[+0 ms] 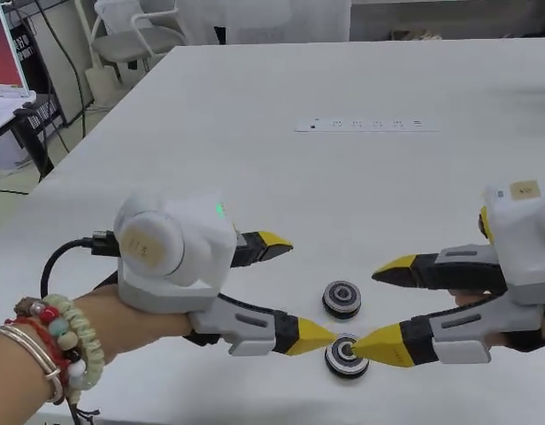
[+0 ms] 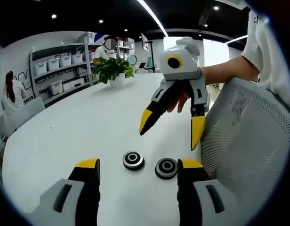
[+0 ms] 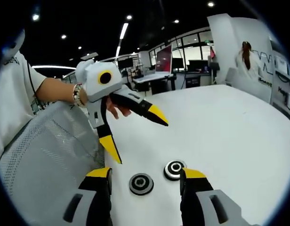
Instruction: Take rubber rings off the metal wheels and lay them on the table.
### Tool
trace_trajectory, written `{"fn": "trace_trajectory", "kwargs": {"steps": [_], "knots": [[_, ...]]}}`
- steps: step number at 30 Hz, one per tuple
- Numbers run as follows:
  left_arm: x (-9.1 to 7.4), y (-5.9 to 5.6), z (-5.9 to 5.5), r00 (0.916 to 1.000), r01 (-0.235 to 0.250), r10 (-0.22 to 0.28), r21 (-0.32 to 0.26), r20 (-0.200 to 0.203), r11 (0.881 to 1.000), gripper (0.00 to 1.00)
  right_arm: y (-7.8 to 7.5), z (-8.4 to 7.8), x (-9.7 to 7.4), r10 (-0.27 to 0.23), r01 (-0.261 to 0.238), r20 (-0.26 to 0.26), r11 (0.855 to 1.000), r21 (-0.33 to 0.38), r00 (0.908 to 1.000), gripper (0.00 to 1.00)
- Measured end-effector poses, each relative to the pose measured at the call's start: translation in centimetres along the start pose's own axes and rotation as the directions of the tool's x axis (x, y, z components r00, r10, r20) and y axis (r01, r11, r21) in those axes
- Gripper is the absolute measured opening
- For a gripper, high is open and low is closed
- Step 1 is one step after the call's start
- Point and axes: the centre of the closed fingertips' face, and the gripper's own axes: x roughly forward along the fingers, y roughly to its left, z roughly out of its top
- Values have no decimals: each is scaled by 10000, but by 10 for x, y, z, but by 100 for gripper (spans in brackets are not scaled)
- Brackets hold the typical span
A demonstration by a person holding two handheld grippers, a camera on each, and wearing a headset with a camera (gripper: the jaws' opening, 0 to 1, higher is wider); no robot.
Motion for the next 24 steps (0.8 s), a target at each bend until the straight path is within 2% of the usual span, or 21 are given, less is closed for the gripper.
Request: {"fn": "trace_trajectory", "kwargs": {"steps": [3, 6, 11, 15, 18, 21, 24], "knots": [[4, -6, -5, 9996, 174, -172, 78, -214, 9998, 62, 1, -7, 2, 78, -77, -107, 9999, 102, 9999, 54], [8, -13, -9, 9984, 380, -369, 264, -434, 9989, 61, 0, -18, 4, 85, -78, -441, 9998, 177, 9990, 53], [14, -19, -11, 9976, 566, -562, 83, -407, 9984, 57, 3, -25, 9, 194, -184, -594, 9997, 173, 9980, 47], [17, -23, -16, 9964, 637, -613, 384, -593, 9972, 46, 4, -32, 14, 128, -120, -898, 9999, 86, 9959, 42], [22, -28, -15, 9961, 745, -736, 159, -487, 9971, 44, 5, -36, 18, 113, -107, -965, 9999, 76, 9953, 39], [27, -33, -15, 9954, 846, -837, 165, -475, 9963, 39, 5, -41, 22, -13, -23, -1196, 9996, -295, 9928, 35], [31, -36, -15, 9948, 887, -861, 471, -547, 9949, 35, 8, -43, 23, 48, -125, -1391, 9984, -546, 9903, 34]]}}
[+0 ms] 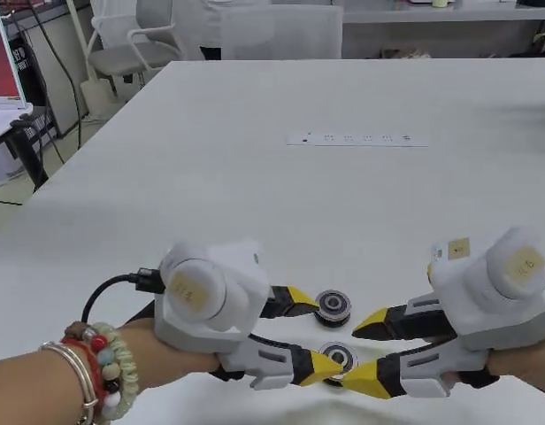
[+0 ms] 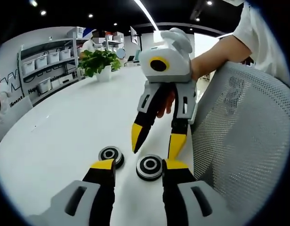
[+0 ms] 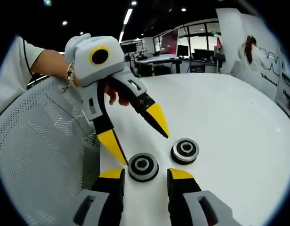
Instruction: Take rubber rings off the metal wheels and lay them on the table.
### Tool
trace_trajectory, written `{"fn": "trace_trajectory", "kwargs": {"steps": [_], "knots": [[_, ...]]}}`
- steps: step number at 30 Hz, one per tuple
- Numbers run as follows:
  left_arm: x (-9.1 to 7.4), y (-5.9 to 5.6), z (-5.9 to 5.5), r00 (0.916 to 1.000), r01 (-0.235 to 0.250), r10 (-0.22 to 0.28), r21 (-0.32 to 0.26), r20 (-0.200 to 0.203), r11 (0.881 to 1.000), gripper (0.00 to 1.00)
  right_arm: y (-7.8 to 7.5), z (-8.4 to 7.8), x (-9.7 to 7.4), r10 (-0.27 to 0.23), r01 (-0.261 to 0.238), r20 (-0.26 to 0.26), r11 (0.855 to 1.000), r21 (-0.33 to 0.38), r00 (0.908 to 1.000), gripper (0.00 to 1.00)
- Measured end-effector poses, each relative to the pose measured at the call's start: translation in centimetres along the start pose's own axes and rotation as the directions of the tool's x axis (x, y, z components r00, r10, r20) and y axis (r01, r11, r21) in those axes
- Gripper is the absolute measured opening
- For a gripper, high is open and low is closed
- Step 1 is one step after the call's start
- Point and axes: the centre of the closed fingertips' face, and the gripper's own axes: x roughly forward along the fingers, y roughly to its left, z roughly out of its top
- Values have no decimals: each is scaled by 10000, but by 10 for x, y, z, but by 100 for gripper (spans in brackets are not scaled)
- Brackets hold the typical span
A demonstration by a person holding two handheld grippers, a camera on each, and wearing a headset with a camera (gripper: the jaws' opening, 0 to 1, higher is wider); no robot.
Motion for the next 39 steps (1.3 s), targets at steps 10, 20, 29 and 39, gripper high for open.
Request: {"fn": "trace_trajectory", "kwargs": {"steps": [10, 20, 29, 39], "knots": [[7, -4, -6, 9996, 121, -116, 184, -276, 9998, 22, 1, -4, 2, -59, 45, -328, 9990, -443, 9994, 26], [13, -10, -4, 9997, 184, -180, 248, -169, 9995, 12, -2, -8, 5, -180, 155, -489, 9986, -500, 9986, 24], [14, -6, -5, 9998, 90, -87, 154, -163, 9998, 9, -8, -7, 4, -326, 326, -309, 9995, 17, 9990, 21], [14, -1, -5, 9999, 4, -2, 203, -122, 9998, 8, -12, -9, 2, -353, 366, -350, 9987, 354, 9988, 14]]}}
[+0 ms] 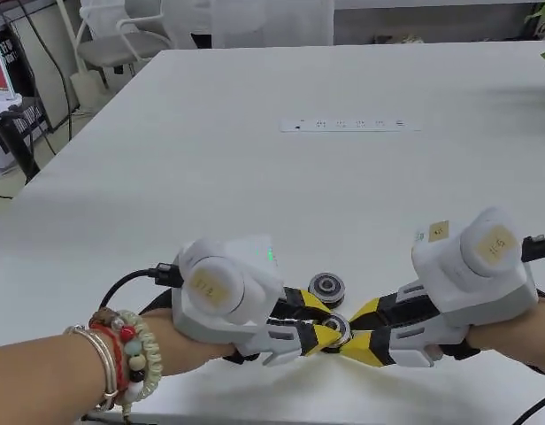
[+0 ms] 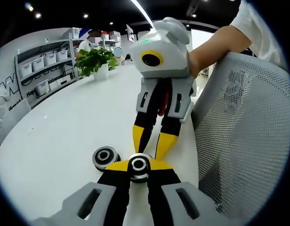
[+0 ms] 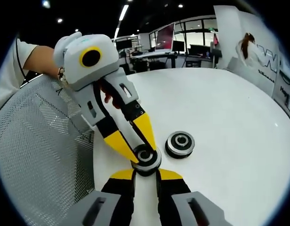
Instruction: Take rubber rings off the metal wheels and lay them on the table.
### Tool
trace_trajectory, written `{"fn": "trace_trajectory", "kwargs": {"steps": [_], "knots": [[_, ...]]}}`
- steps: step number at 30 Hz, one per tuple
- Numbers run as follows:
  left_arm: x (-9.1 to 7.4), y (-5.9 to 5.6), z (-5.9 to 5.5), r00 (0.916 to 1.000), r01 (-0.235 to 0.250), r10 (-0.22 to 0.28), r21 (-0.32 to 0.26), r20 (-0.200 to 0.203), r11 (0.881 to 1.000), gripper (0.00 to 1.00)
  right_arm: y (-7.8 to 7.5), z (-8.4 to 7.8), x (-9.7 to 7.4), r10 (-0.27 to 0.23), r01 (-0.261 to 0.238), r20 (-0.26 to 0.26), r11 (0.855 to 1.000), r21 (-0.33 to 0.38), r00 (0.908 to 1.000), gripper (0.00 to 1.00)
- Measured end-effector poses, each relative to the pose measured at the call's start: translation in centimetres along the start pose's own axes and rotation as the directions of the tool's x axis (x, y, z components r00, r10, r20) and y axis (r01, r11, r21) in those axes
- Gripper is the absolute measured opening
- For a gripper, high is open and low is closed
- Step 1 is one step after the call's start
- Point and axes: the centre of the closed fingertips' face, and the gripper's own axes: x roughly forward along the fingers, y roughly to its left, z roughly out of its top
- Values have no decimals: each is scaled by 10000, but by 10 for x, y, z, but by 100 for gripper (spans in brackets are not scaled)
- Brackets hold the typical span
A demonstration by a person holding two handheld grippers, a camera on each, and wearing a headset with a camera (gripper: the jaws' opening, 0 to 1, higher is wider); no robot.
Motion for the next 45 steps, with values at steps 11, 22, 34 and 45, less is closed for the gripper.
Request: {"fn": "trace_trajectory", "kwargs": {"steps": [11, 22, 34, 45], "knots": [[-1, 1, -1, 9998, -32, 36, -189, 217, 9998, 8, 2, -4, -2, 152, -155, -288, 9998, -83, 9995, 0], [-1, 1, -1, 9997, -55, 56, -30, 229, 10000, 8, -3, 0, 1, -211, 219, -129, 9980, 600, 9997, 21], [-1, 1, -1, 9996, -66, 71, -168, 285, 9998, 9, -3, -4, 0, -162, 132, -630, 9988, -470, 9979, 9], [-1, 2, -2, 9994, -137, 146, -279, 303, 9995, 9, -7, 1, -1, -616, 564, -694, 9956, -750, 9957, 0]]}}
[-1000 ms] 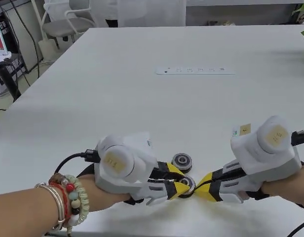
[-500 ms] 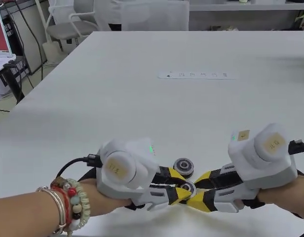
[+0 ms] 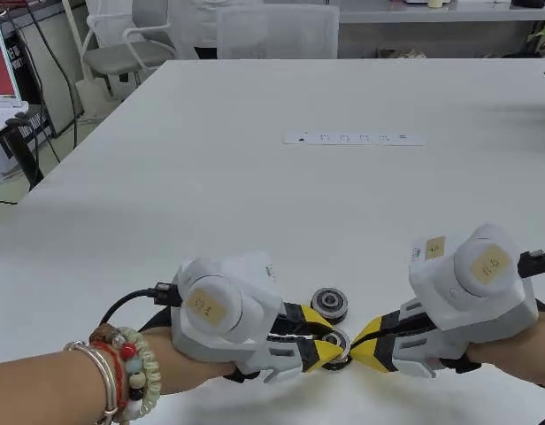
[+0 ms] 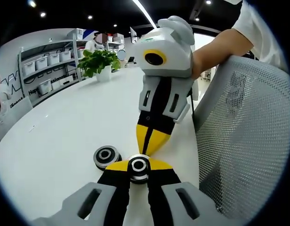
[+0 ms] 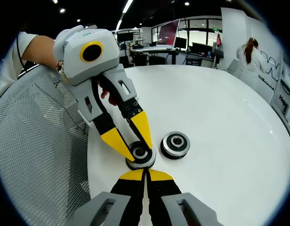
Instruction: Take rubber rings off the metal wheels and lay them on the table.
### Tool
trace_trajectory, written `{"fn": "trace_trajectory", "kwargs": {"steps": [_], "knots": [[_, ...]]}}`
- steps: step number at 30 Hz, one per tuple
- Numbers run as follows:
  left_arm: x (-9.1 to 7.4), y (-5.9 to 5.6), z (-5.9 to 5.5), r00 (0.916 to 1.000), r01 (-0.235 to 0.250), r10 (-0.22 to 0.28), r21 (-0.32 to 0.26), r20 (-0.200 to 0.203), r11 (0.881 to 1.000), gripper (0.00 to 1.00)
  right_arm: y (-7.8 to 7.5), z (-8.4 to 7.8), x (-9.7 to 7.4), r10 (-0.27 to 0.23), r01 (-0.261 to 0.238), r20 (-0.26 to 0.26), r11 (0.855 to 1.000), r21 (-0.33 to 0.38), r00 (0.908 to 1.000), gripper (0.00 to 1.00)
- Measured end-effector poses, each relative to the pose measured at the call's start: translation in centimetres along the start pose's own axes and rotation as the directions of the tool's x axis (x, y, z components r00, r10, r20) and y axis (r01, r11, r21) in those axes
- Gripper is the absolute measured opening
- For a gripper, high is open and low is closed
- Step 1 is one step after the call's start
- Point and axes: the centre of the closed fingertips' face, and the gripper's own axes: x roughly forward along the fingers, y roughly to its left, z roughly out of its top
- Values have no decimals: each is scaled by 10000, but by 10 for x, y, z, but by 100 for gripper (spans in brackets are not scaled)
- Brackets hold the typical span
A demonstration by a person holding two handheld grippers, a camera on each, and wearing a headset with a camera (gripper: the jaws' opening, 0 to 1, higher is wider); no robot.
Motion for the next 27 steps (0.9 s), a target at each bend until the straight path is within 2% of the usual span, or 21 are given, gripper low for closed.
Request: {"fn": "trace_trajectory", "kwargs": {"steps": [3, 6, 8, 9, 12, 13, 14, 17, 19, 20, 21, 23, 27], "knots": [[0, 0, 0, 10000, -30, 30, 54, -19, 10000, 9, -3, 0, 0, -94, 101, -103, 9975, 701, 9999, 0], [0, 0, 1, 10000, -28, 29, 199, -43, 9998, 8, -4, 1, -2, -101, 91, 63, 9909, 1341, 9999, 0], [0, 0, 1, 10000, -30, 32, 310, -53, 9995, 8, -6, 4, -4, -21, -39, 272, 9761, 2172, 9996, 0], [0, 0, 1, 10000, -28, 30, 353, -61, 9994, 8, -6, 3, -5, 49, -134, 299, 9574, 2885, 9995, 0], [0, 0, 1, 10000, -28, 30, 412, -60, 9991, 8, -6, 5, -6, 161, -346, 538, 9305, 3647, 9984, 0], [0, 0, 1, 10000, -30, 32, 441, -62, 9990, 8, -6, 6, -6, 143, -385, 619, 9112, 4101, 9980, 0], [0, 0, 1, 10000, -30, 33, 456, -65, 9990, 8, -6, 7, -6, 192, -481, 707, 8990, 4352, 9973, 0], [0, -1, 1, 10000, -22, 27, 619, -81, 9981, 7, -4, 10, -7, 252, -618, 830, 8775, 4755, 9962, 0], [1, -2, 2, 10000, -20, 26, 673, -87, 9977, 7, -6, 9, -7, 180, -530, 747, 8649, 4991, 9970, 0], [1, -2, 2, 10000, -19, 24, 665, -83, 9978, 7, -7, 9, -8, 165, -523, 726, 8489, 5259, 9972, 0], [1, -1, 2, 10000, -10, 15, 651, -78, 9979, 7, -6, 9, -8, 192, -549, 721, 8433, 5347, 9972, 0], [1, -1, 2, 10000, -4, 8, 643, -71, 9979, 7, -6, 9, -8, 198, -563, 741, 8454, 5312, 9971, 0], [1, -1, 2, 10000, 10, -7, 561, -63, 9984, 7, -4, 10, -8, 214, -598, 769, 8379, 5425, 9968, 0]]}}
